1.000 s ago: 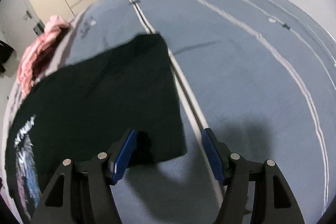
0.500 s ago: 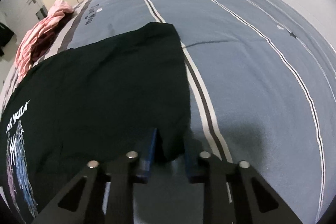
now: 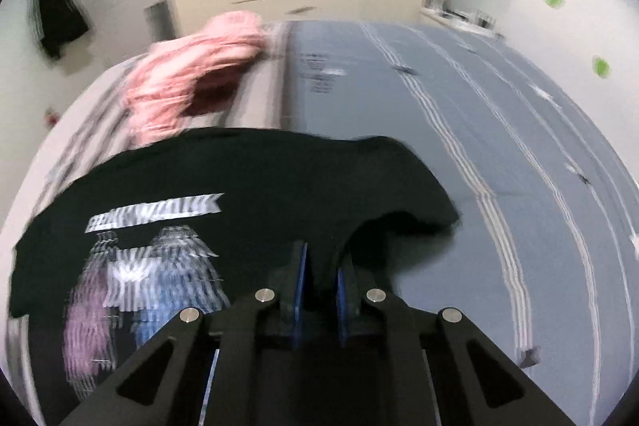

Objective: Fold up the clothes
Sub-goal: 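Lift the black sweatshirt's side with the right gripper and fold it inward, then release the folded side and withdraw the right gripper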

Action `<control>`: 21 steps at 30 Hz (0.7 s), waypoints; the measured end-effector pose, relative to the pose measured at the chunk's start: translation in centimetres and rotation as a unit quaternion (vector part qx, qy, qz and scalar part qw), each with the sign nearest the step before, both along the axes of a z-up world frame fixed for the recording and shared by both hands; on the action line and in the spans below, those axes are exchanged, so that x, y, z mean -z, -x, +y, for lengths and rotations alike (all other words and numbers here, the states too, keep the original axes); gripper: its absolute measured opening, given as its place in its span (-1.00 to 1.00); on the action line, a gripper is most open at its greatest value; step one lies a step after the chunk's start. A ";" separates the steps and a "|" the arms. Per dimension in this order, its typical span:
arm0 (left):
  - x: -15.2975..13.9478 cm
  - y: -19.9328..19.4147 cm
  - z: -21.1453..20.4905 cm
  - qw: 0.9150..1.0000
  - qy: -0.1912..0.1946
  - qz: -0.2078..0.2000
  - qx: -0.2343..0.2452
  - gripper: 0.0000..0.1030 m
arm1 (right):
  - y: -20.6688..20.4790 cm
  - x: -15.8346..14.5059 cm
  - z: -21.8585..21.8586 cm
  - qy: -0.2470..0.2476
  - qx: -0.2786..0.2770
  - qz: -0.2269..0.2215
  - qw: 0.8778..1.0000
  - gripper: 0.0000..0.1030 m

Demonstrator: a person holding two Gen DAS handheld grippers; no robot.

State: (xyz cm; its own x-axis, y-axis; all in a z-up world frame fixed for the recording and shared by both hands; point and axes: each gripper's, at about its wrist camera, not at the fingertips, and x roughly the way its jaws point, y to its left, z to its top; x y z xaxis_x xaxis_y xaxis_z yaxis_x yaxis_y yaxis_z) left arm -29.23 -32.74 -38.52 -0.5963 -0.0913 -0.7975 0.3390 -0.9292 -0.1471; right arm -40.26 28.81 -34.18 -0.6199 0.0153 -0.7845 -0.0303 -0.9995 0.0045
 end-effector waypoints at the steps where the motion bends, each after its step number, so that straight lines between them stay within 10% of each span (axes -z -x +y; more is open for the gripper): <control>1: -0.5 -0.7 -1.8 1.000 -0.002 0.003 0.000 0.00 | -0.2 -0.1 -2.8 0.003 -0.014 -0.001 1.000 -0.78; 12: -3.4 -8.4 -17.0 0.999 0.001 0.017 -0.040 0.00 | -3.5 0.5 -45.3 0.122 -0.231 -0.028 0.965 -1.00; 17: -1.6 -10.3 -18.6 0.999 -0.016 0.000 -0.052 0.00 | -6.1 1.6 -50.2 0.147 -0.259 -0.049 0.953 -0.98; 21: -0.2 -9.7 -16.1 0.999 -0.028 -0.009 -0.032 0.00 | -5.7 4.0 -44.5 0.115 -0.216 -0.071 0.967 -0.84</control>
State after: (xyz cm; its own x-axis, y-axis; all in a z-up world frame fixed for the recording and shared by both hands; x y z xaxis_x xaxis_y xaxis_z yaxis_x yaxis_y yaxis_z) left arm -19.52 -48.85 -38.37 -0.5755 -0.0837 -0.8135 0.4011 -0.8958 -0.1916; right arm -34.55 -15.64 -38.21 -0.4158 -0.4059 -0.8139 0.3725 -0.8924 0.2548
